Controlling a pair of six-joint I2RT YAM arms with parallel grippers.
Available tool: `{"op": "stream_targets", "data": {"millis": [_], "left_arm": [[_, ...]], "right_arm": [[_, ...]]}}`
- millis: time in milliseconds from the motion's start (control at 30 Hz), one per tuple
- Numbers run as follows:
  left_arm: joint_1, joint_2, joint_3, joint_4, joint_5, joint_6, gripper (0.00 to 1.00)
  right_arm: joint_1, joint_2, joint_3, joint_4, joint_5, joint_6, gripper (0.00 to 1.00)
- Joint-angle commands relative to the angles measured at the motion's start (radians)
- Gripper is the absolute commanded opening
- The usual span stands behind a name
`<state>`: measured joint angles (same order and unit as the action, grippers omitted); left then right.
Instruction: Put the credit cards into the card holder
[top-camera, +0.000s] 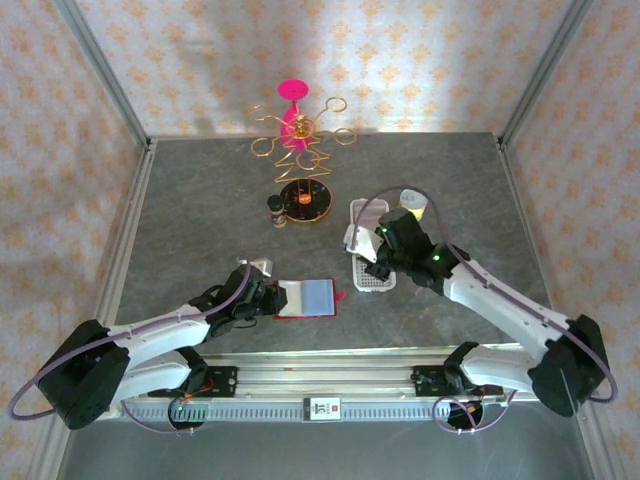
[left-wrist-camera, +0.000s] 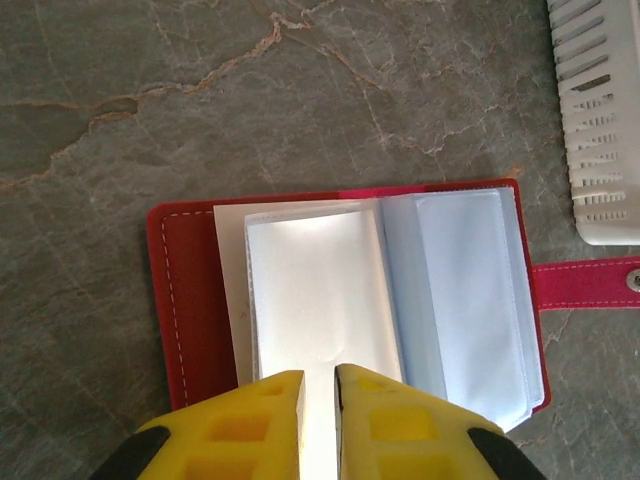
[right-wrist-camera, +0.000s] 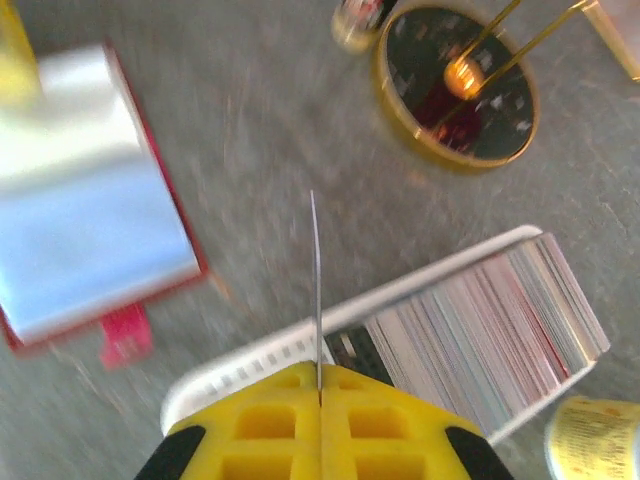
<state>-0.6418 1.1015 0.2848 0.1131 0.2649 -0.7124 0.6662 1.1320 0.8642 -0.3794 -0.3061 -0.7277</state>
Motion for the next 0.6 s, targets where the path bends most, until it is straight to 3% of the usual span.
{"op": "stream_targets", "data": {"millis": [0,133,300,467,567], "left_arm": [[-0.007,-0.002,0.013,-0.052,-0.011,-0.001,0.20],[-0.007,0.011,0.013,-0.059,-0.038,-0.002,0.20],[-0.007,0.047,0.014,-0.062,-0.057,-0.005,0.16],[-0.009,0.097,0.028,-0.075,-0.059,0.002,0.05],[-0.013,0.109,0.028,-0.088,-0.071,0.008,0.02]], "right_arm": [[0.014,-0.049,0.031,0.135,-0.087,0.431,0.00],[0.040,-0.020,0.040,0.177,-0.124,0.809,0.00],[0.163,0.058,-0.028,0.272,-0.061,1.189,0.00],[0.272,0.170,-0.117,0.442,-0.014,1.386,0.00],[0.316,0.244,-0.121,0.444,0.062,1.431,0.00]]}}
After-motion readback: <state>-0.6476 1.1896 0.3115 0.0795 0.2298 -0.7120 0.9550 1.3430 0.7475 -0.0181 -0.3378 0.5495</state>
